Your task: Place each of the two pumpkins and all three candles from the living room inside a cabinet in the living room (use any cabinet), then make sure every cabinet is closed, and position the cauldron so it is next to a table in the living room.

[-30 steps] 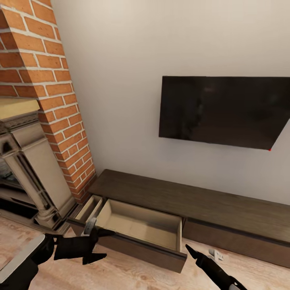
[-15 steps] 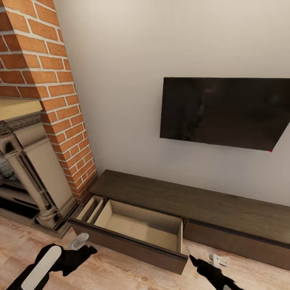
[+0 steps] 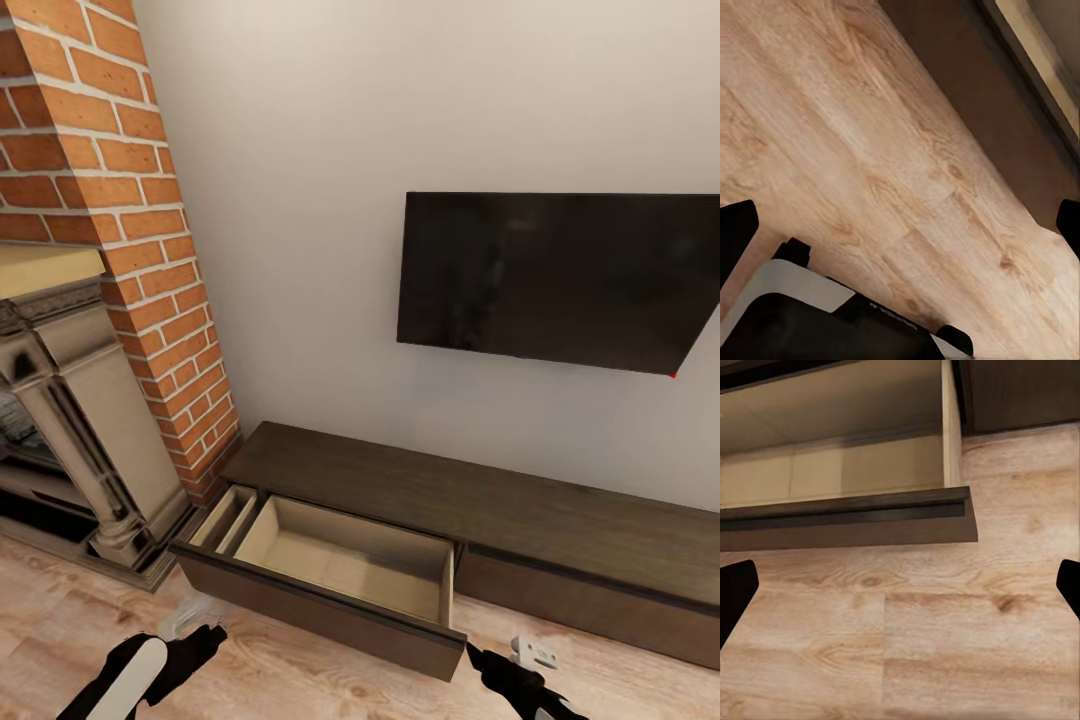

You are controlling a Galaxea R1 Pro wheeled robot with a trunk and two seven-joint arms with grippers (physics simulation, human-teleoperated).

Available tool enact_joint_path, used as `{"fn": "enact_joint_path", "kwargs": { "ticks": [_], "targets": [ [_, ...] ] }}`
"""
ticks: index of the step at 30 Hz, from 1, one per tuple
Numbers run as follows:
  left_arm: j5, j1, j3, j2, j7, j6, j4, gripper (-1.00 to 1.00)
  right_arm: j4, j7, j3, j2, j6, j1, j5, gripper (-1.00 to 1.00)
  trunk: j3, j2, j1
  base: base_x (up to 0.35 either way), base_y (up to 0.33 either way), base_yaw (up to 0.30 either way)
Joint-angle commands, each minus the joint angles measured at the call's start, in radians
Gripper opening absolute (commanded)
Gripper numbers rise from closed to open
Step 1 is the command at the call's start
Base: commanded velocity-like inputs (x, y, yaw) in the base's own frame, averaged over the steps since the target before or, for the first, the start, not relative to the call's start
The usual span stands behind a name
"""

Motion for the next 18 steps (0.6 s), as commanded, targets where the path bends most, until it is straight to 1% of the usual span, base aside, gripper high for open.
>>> {"fn": "enact_joint_path", "kwargs": {
  "ticks": [1, 3, 7, 10, 14, 18],
  "targets": [
    [0.010, -0.001, -0.004, 0.001, 0.006, -0.002, 0.003, 1.00, 0.001, 0.005, 0.008, 0.001, -0.003, -0.001, -0.011, 1.00, -0.002, -0.002, 0.001, -0.032, 0.000, 0.000],
    [0.011, 0.000, -0.005, -0.001, -0.024, -0.004, 0.016, 1.00, 0.000, 0.003, 0.008, 0.003, -0.003, -0.001, -0.010, 1.00, -0.002, -0.002, 0.001, -0.081, 0.000, 0.000],
    [0.001, 0.002, -0.008, 0.000, -0.107, -0.006, 0.065, 1.00, 0.000, 0.000, 0.009, 0.013, -0.005, -0.001, -0.009, 1.00, -0.002, -0.002, 0.001, -0.164, -0.057, 0.019],
    [0.000, 0.002, -0.008, 0.000, -0.129, -0.006, 0.078, 1.00, 0.001, -0.001, 0.009, 0.016, -0.005, -0.001, -0.009, 1.00, -0.002, -0.002, 0.001, -0.206, -0.174, 0.155],
    [0.000, 0.002, -0.011, -0.001, -0.136, -0.007, 0.087, 1.00, 0.001, -0.001, 0.009, 0.017, -0.005, -0.001, -0.009, 1.00, -0.002, -0.002, 0.001, -0.183, -0.185, 0.252],
    [-0.003, 0.002, -0.020, -0.002, -0.139, -0.008, 0.120, 1.00, 0.001, -0.001, 0.009, 0.018, -0.006, -0.001, -0.009, 1.00, -0.002, -0.002, 0.001, -0.055, -0.058, 0.284]
  ]
}}
